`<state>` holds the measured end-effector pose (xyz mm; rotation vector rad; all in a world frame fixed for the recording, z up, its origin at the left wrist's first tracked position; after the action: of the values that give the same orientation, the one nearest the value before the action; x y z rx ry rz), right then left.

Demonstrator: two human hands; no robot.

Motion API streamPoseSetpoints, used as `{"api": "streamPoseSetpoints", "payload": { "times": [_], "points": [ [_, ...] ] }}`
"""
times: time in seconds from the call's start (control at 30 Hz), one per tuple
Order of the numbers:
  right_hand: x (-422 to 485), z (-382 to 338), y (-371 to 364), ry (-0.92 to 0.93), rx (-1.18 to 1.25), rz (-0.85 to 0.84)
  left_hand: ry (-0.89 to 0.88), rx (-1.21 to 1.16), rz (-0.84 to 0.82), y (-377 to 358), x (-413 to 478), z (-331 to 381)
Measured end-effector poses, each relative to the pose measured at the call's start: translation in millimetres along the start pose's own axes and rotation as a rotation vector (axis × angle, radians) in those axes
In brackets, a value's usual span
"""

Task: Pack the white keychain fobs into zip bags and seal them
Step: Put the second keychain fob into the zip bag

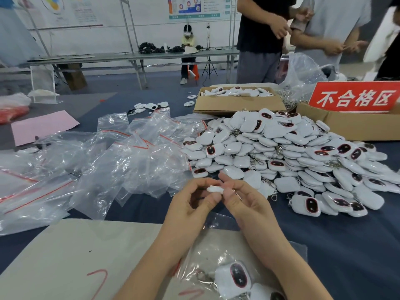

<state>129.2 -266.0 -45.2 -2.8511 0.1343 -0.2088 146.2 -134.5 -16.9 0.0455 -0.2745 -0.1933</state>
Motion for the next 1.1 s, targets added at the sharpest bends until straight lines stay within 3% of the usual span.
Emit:
{"api": "streamPoseSetpoints", "payload": {
  "times": [0.27, 0.7, 0.83, 0.93, 1.1],
  "points": [
    [1.0, 0.0, 1.4, 0.034, -0.005, -0.021, 0.098, -0.111, -0.057, 0.5, -0.1, -7.2],
    [0.4, -9.1, 11.7, 0.051, -0.046, 0.080, 0.063, -0.065, -0.090, -6.8, -2.1, -4.8],
    [1.5, -6.5, 14.0, 0.000, -0.080, 0.128, -0.027, 0.064, -0.022, -7.3, 0.0, -1.9],
    [-0.4, -7.4, 6.7, -0.003, -0.124, 0.096, 0.009, -0.039, 0.028, -0.4, -2.2, -3.4],
    [-5.5, -21.0, -4.5, 0.082, -0.295, 0.048, 0.181, -0.288, 0.244, 33.8, -6.5, -15.0]
  ]
}}
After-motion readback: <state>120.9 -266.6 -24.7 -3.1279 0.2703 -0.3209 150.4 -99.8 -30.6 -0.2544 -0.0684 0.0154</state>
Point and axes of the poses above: each hand's wrist, its own x-axis towards the middle knuckle, its own y-axis out of the back of the hand, z = x × y, the point moved 10 cm from there along x, towards the middle knuckle, and after that the axes turned 3 degrees about z, right-handed, at the moved point
